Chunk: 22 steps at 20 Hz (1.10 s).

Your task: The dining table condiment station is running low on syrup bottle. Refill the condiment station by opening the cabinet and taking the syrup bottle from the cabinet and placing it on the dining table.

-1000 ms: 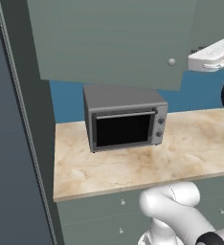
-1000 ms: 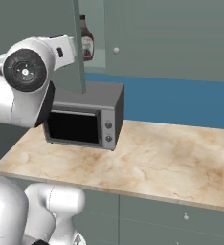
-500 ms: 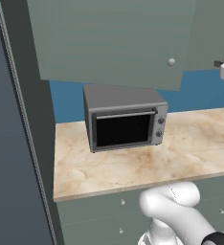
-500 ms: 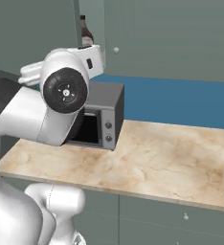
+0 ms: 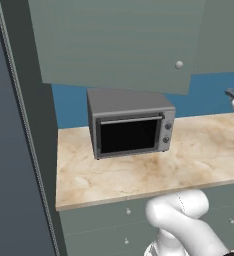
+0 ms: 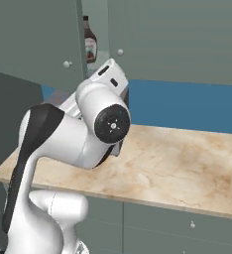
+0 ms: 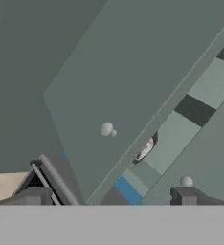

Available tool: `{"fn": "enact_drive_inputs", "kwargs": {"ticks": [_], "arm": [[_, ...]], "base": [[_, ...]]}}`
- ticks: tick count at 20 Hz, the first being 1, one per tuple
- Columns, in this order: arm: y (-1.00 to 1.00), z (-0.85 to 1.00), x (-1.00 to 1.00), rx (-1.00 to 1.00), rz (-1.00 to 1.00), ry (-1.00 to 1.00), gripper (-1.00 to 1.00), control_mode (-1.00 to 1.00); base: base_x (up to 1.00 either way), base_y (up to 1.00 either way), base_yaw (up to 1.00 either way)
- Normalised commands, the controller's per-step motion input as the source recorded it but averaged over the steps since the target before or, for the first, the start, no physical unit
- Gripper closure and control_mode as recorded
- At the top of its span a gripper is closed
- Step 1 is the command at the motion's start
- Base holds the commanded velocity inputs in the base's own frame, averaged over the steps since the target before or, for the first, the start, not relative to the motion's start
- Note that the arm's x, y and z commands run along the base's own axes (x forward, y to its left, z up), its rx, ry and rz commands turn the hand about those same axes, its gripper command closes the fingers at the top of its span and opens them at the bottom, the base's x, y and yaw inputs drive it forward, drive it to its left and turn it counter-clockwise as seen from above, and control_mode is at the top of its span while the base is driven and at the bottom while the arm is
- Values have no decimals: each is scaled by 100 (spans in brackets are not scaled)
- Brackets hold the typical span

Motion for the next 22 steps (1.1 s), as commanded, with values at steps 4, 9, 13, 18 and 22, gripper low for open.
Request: {"fn": "enact_drive_inputs", "kwargs": {"ticks": [4, 9, 13, 18, 22], "arm": [[-45, -27, 45, -52, 6, -17, -100, -100], [-22, -1, 49, -48, 1, -13, -100, -100], [-2, 3, 39, -36, 0, -13, -100, -100], [10, 30, 11, -17, 1, -3, -100, -100], [21, 54, 8, -7, 1, 0, -100, -100]], "base": [[0, 0, 0], [0, 0, 0], [0, 0, 0], [0, 0, 0], [0, 0, 0]]}}
